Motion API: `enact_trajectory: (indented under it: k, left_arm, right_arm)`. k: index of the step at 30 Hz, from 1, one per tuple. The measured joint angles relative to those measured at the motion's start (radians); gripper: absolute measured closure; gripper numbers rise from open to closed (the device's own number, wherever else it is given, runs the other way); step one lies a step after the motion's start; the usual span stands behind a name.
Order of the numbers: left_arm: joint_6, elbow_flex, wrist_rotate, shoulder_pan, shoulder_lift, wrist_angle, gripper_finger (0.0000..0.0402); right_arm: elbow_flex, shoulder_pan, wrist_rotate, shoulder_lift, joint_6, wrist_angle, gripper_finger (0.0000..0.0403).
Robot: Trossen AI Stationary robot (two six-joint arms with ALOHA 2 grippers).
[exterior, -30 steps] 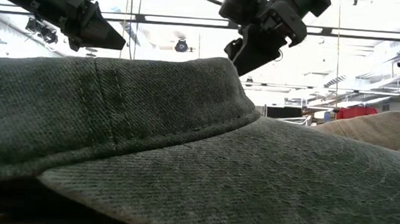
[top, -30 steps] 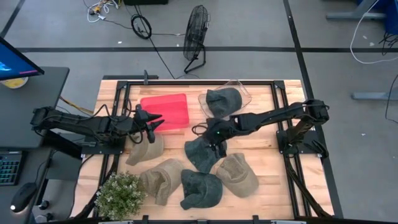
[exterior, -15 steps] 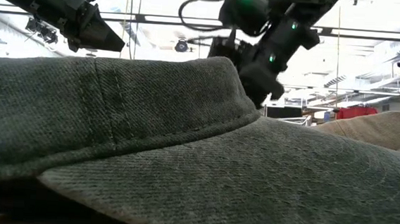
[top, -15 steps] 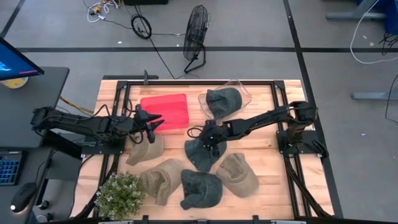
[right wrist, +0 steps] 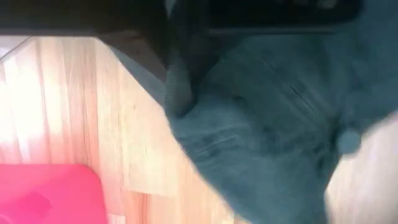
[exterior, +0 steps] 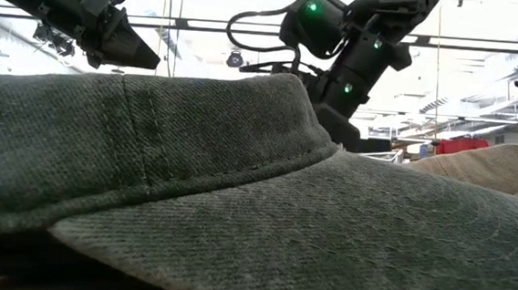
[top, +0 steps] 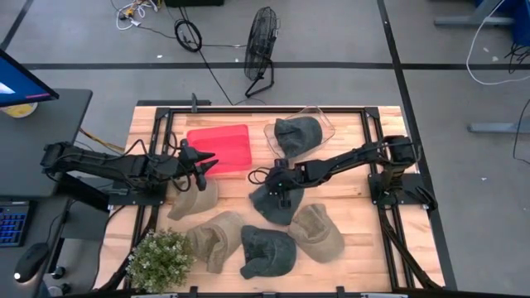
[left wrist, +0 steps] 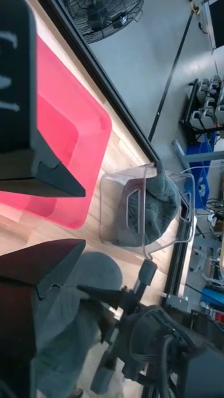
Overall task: Pick & Place hat
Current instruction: Put the top blue cap into the transparent bin
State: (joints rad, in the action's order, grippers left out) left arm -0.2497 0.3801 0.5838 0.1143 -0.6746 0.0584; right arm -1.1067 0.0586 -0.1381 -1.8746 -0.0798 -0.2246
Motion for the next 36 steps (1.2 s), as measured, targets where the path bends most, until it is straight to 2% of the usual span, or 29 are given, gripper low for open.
enact_trajectory:
  k: [2,7,10,12,15,17,19,25,32,36]
  left_arm:
    - [0.001,0.000,0.000,0.000,0.000,0.001,0.0280]
    - [0.001,0.000,0.000,0.000,0.000,0.005,0.0280]
    - [0.001,0.000,0.000,0.000,0.000,0.005,0.0280]
    - [0.001,0.000,0.000,0.000,0.000,0.005,0.0280]
    - [0.000,0.000,0.000,0.000,0.000,0.006,0.0280]
    - [0.001,0.000,0.000,0.000,0.000,0.008,0.0280]
    - [0.000,0.000,0.000,0.000,0.000,0.009,0.0280]
    - [0.000,0.000,0.000,0.000,0.000,0.008,0.0280]
    - [0.000,0.000,0.000,0.000,0.000,0.007,0.0280]
    - [0.001,0.000,0.000,0.000,0.000,0.007,0.0280]
  right_arm:
    - [-0.019,0.001,0.019,0.022,0.040,-0.050,0.0390]
    - [-0.105,0.003,0.021,0.125,0.098,-0.192,0.0374]
    - [-0.151,0.003,-0.053,0.198,0.072,-0.249,0.0385]
    - [-0.181,0.002,-0.149,0.255,0.024,-0.276,0.0394]
    - [-0.204,-0.012,-0.407,0.341,-0.017,-0.286,0.0396]
    - [-0.202,-0.040,-0.576,0.389,0.003,-0.302,0.0395]
    - [-0.189,-0.088,-0.656,0.435,0.081,-0.333,0.0395]
    - [-0.088,-0.280,-0.645,0.465,0.303,-0.376,0.0394]
    - [0.081,-0.425,-0.560,0.409,0.294,-0.085,0.0394]
    - [0.132,-0.446,-0.443,0.372,0.290,-0.078,0.0394]
